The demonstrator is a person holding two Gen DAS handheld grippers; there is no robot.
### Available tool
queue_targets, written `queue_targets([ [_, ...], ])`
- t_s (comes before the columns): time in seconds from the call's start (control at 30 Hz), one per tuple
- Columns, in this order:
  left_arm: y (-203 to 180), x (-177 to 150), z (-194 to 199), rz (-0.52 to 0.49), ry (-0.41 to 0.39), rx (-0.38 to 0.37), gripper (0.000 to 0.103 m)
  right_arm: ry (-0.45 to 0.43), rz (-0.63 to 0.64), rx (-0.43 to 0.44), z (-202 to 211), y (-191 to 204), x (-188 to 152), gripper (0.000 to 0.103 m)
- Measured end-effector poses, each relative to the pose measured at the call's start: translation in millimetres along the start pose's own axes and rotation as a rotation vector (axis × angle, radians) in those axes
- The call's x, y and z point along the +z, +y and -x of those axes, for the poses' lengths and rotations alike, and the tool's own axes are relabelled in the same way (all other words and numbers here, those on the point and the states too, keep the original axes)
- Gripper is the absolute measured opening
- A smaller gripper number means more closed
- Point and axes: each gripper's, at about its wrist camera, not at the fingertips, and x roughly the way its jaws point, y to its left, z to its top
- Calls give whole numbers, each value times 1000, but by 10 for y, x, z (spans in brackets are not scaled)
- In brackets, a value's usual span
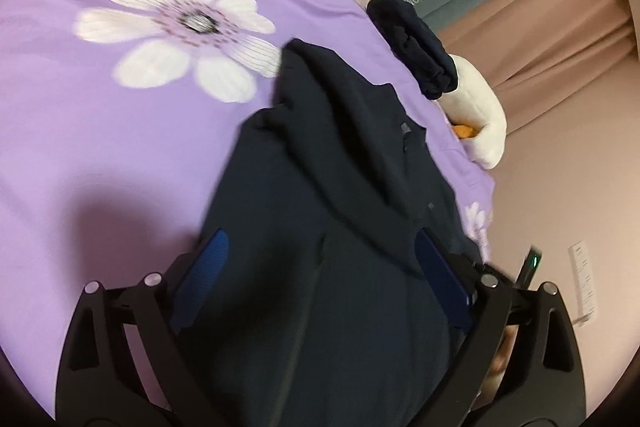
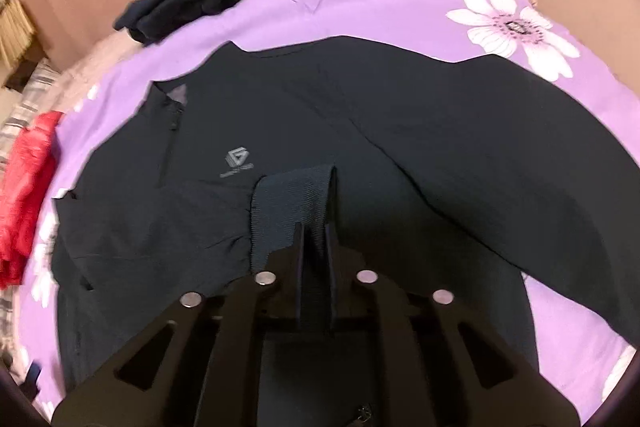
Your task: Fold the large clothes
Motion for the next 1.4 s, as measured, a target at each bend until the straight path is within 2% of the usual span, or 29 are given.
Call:
queue_targets([
  [0.03, 8, 94, -157, 30, 20, -32, 96, -3, 5, 21, 27, 1, 0, 35],
  [0.1, 40, 229, -413, 82, 51, -62, 96, -13, 24, 56, 90, 101, -6, 50],
  [0.23, 162, 476, -999, 174, 84, -40, 96, 7, 41, 70, 8, 130, 50, 55],
  [0.3, 235, 556, -1101, 224, 34, -45, 94, 26, 46, 60, -95, 134, 77, 55],
  [0.33, 237, 592, -1107, 236, 9, -53, 91, 42, 69, 49, -160, 157, 75, 51],
  [0.37, 238, 637, -1114, 247, -16, -52, 86, 55, 102, 36, -228, 197, 80, 40],
  [0.4, 257, 692, -1113, 262, -49, -36, 63, 68, 159, 2, -308, 266, 74, 22],
  [0.43, 291, 734, -1113, 282, -64, -16, 53, 70, 191, -11, -348, 317, 69, 13],
  [0.47, 342, 764, -1116, 304, -72, -18, 53, 71, 195, 3, -362, 344, 78, 8],
  [0.5, 426, 777, -1118, 354, -82, -35, 48, 67, 185, 27, -346, 354, 102, 4],
  [0.6, 580, 711, -1093, 441, -116, -97, 42, -5, 110, 109, -125, 330, 207, 3],
  [0.63, 598, 689, -1081, 446, -122, -103, 42, -24, 80, 109, -44, 281, 225, 3],
  [0.73, 612, 646, -1080, 431, -110, -94, 41, -9, -24, 51, 60, -22, 110, 3],
  [0.8, 557, 681, -1097, 397, -89, -69, 41, 44, -19, 28, -31, -177, -31, 3],
  [0.87, 521, 706, -1093, 371, -70, -45, 42, 76, -8, 52, -121, -242, -127, 5],
  [0.97, 498, 718, -974, 323, -43, -23, 59, 61, 2, 72, -33, -235, -94, 19],
  [1.03, 449, 720, -822, 257, -54, 28, 71, 10, 26, 75, 112, -205, -54, 35],
  [1.13, 401, 735, -633, 180, -75, 72, 73, -15, 42, 72, 226, -196, -47, 43],
  [1.27, 152, 813, -581, 62, -90, 92, 73, 54, 25, 67, 45, -188, -81, 45],
  [1.33, -46, 811, -663, -4, -81, 73, 73, 88, 27, 82, -124, -100, -62, 45],
  [1.37, -133, 798, -734, -32, -69, 64, 73, 94, 51, 72, -184, -28, -39, 43],
  [1.4, -235, 783, -864, -63, -41, 58, 73, 92, 79, 65, -219, 53, -23, 28],
])
